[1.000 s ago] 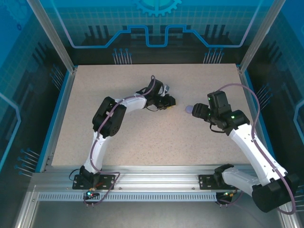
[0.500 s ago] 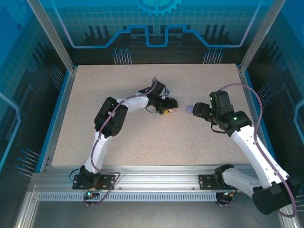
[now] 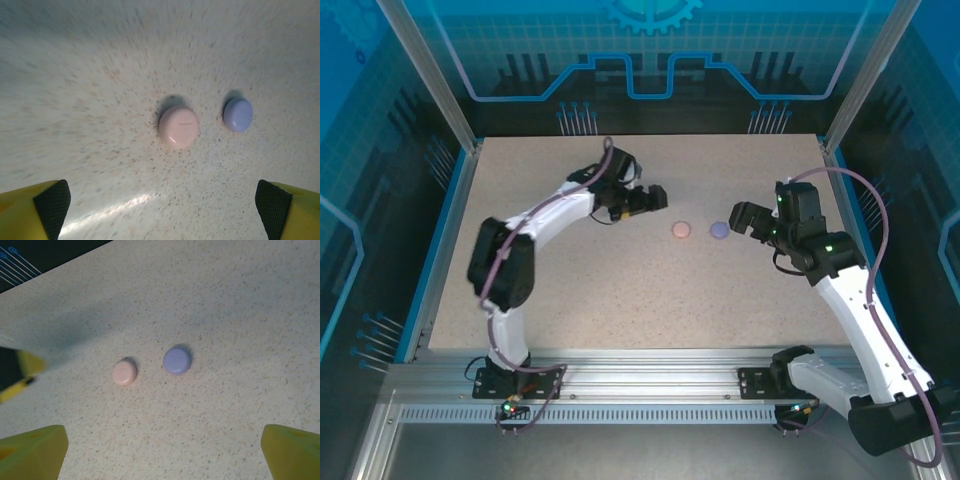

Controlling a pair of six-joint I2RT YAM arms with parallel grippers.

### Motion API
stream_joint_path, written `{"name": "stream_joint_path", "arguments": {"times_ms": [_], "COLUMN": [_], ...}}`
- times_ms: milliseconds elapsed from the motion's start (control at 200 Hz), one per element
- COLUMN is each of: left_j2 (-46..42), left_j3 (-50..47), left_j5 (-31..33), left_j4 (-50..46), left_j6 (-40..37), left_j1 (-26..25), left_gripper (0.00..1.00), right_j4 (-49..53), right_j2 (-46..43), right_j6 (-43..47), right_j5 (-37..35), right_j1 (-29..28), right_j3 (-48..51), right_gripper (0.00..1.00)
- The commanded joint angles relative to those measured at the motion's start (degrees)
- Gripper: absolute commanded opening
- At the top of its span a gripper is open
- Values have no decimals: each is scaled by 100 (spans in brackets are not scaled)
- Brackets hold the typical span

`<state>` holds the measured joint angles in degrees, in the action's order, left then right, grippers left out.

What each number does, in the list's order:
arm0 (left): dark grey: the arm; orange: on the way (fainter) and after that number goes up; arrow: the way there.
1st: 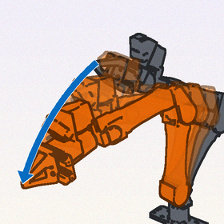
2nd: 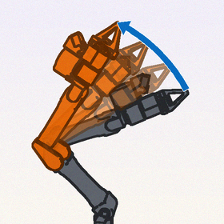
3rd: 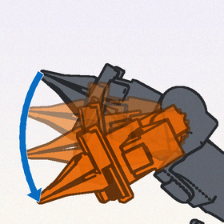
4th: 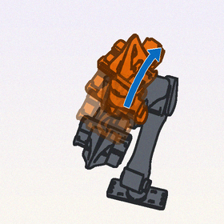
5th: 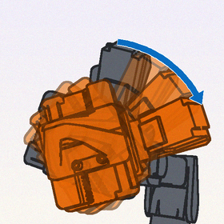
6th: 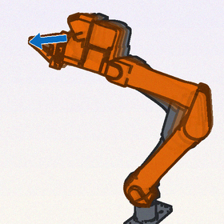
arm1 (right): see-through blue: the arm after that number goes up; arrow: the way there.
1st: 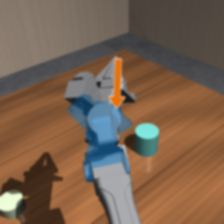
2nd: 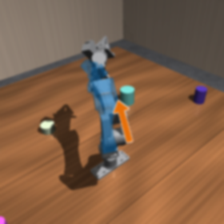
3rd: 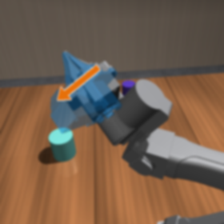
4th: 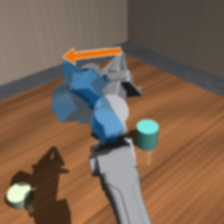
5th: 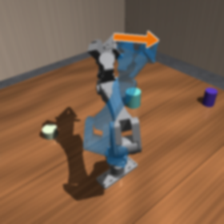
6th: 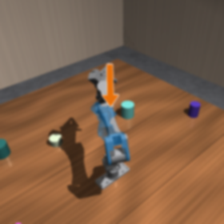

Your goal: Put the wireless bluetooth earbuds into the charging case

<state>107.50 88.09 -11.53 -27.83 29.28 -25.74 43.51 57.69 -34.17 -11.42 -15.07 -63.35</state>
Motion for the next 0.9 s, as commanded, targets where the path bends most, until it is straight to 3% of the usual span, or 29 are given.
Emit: {"name": "stream_joint_path", "arguments": {"times_ms": [0, 155, 330, 420, 705, 895], "left_j2": [-1201, -2779, -4473, -4865, -4147, -3495], "left_j3": [-454, -2247, -5120, -5869, -7372, -7364], "left_j5": [1237, 2294, 2941, 2988, 3268, 2988], "left_j4": [-96, 1454, 4578, 4905, 6834, 7668], "left_j6": [-982, -2126, -3665, -3806, -3288, -3208], "left_j1": [-34, -9, 100, 435, 1492, 1883], "left_gripper": [99, 99, 99, 99, 99, 99], "right_j4": [-518, -1836, -2970, -3633, -6612, -8461], "right_j2": [86, 160, 734, 1005, 1897, 2413], "right_j6": [478, 1192, 1795, 1922, 2727, 3113], "right_j5": [-519, -1030, -1722, -1763, -1379, -921], "right_j1": [97, 199, 558, 798, 954, 860], "right_j3": [-49, 644, 1264, 1724, 3052, 3892], "right_gripper": [100, 100, 100, 100, 100, 100]}}
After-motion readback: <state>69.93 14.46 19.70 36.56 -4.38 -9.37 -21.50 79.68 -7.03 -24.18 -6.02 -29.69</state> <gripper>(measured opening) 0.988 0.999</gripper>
